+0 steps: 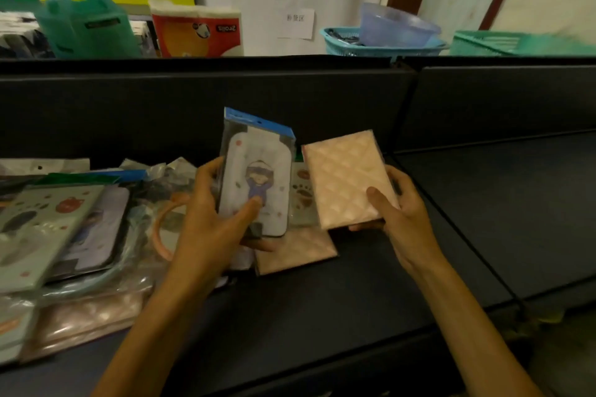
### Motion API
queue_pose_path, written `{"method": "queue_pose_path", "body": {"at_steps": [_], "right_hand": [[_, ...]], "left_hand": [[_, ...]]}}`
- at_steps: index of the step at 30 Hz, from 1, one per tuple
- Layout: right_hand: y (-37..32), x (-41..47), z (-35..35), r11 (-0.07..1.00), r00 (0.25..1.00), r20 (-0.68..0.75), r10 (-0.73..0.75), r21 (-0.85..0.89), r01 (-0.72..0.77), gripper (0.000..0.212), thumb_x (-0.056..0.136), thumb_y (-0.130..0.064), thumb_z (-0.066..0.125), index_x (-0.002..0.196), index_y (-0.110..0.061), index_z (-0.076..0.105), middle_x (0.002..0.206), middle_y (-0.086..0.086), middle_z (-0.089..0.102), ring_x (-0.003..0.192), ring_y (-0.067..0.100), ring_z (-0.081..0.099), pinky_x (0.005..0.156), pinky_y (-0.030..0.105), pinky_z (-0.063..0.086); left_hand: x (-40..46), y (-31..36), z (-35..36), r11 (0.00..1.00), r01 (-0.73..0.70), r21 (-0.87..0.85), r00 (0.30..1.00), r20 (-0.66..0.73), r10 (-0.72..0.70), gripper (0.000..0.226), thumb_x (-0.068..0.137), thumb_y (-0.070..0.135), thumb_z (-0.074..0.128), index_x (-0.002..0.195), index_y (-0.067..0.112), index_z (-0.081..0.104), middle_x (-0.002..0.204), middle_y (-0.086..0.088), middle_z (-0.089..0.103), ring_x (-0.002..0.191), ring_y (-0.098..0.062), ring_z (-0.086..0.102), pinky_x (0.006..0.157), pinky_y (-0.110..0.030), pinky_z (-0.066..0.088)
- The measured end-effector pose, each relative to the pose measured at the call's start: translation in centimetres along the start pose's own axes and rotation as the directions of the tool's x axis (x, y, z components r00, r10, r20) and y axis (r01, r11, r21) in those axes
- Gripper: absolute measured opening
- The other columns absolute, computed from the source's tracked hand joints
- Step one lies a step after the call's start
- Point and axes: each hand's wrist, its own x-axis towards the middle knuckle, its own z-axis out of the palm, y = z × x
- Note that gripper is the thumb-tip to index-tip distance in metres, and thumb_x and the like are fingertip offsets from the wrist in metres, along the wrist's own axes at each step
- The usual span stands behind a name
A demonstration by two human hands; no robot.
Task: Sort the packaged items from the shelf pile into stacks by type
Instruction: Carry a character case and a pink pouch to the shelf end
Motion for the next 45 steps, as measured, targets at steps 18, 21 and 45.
{"method": "queue_pose_path", "body": {"at_steps": [18, 21, 45], "right_hand": [[-2.1, -8.0, -36.5, 0.986, 0.935, -0.326, -0.140, -0.129, 0.103, 0.044, 0.085, -0.029, 0.065, 0.124, -0.041, 0.050, 0.113, -0.021, 0.062, 0.101, 0.003, 0.063, 0.070, 0.019, 0.053], [-2.3, -8.1, -42.5, 0.988, 0.919, -0.372, -0.132, -0.122, 0.092, 0.043, 0.088, -0.023, 0.064, 0.125, -0.039, 0.050, 0.113, -0.019, 0.063, 0.102, 0.008, 0.064, 0.072, 0.026, 0.056], [-0.7, 17.0, -73.1, 0.984, 0.937, -0.340, -0.079, -0.178, 0.018, 0.043, 0.085, -0.029, 0.065, 0.120, -0.050, 0.051, 0.108, -0.025, 0.062, 0.097, 0.002, 0.063, 0.073, 0.023, 0.056]], "left_hand": [[-8.9, -1.0, 35.3, 0.975, 0.110, -0.193, 0.912, 0.411, -0.022, 0.068, 0.063, 0.027, 0.074, 0.122, 0.042, 0.044, 0.110, 0.015, 0.061, 0.092, -0.016, 0.069, 0.049, -0.037, 0.057], [-9.9, -0.8, 41.5, 0.978, 0.080, -0.191, 0.900, 0.436, 0.012, 0.068, 0.068, 0.023, 0.072, 0.128, 0.035, 0.041, 0.114, 0.013, 0.059, 0.092, -0.016, 0.069, 0.049, -0.038, 0.057], [1.2, -0.3, 75.8, 0.977, -0.002, -0.212, 0.910, 0.404, 0.090, 0.063, 0.067, 0.029, 0.072, 0.121, 0.044, 0.043, 0.109, 0.022, 0.063, 0.091, -0.015, 0.069, 0.047, -0.037, 0.056]]}}
